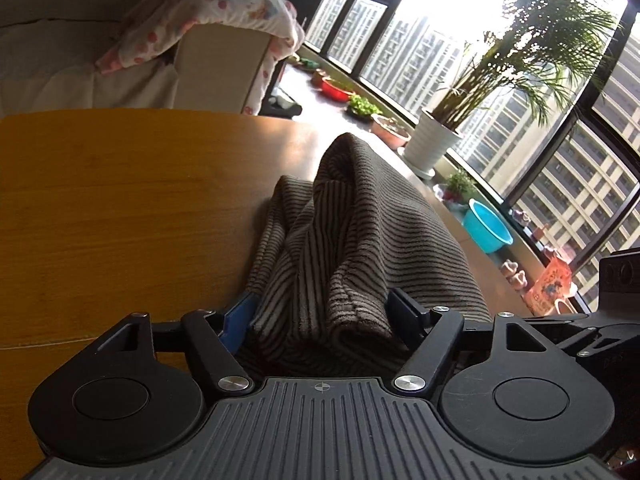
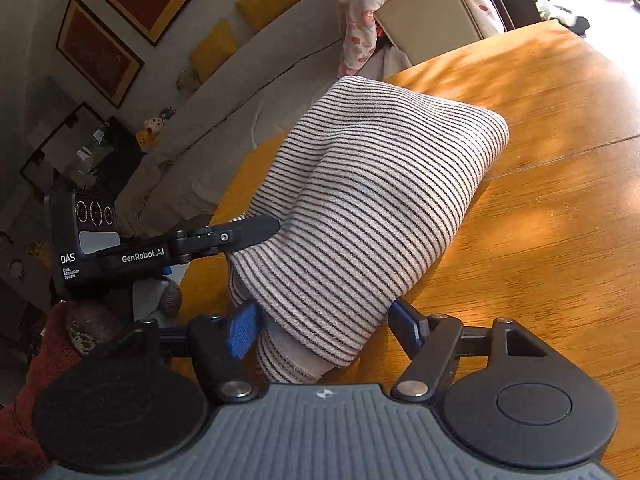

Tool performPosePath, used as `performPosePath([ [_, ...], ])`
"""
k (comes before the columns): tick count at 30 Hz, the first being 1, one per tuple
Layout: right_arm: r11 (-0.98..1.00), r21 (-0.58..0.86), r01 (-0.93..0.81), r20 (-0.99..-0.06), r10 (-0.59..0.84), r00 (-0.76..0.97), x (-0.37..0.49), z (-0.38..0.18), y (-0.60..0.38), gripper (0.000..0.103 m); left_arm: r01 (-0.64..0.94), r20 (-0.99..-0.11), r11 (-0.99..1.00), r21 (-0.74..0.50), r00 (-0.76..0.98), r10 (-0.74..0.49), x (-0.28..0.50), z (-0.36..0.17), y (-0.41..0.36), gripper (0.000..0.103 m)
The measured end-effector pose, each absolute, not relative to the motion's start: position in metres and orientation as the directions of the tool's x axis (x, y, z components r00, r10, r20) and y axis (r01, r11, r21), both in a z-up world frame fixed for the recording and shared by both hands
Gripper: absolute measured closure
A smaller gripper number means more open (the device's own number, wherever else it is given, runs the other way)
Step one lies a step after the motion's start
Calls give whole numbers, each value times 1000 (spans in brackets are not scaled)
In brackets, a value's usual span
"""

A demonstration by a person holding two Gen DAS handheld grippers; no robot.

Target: Fold clothes

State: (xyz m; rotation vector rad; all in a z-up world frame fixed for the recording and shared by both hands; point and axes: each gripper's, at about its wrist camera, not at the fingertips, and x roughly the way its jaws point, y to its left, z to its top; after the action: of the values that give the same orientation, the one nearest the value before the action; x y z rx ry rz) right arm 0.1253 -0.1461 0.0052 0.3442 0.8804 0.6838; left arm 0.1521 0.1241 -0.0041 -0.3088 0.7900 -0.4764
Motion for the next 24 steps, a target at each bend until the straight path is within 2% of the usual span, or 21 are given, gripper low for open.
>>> performPosePath([
  [5,826,293,-482,-595,552,583,124,30,-151,35,305,-587,817,-490,577,-568,132,-6,94,29],
  [9,887,67,-458,-565,412,715,118,44,-155,35,382,-583,767,-516,499,-641,117,-14,58,28],
  [12,905,40,-424,-542,376,752,117,53,-165,35,455,-540,694,-558,435,-720,104,-13,44,28],
  [15,904,26,-426,-513,378,771,108,61,-169,32,469,-491,686,-556,481,-726,95,0,61,17],
  [19,867,-74,-494,-449,413,792,83,60,-153,32,316,-515,804,-503,638,-573,99,8,96,19],
  [22,824,-210,-525,-410,414,813,63,49,-126,37,149,-542,883,-444,740,-398,103,8,108,19],
  [24,796,-308,-521,-373,402,836,53,40,-110,39,93,-548,892,-443,759,-351,104,7,111,19],
])
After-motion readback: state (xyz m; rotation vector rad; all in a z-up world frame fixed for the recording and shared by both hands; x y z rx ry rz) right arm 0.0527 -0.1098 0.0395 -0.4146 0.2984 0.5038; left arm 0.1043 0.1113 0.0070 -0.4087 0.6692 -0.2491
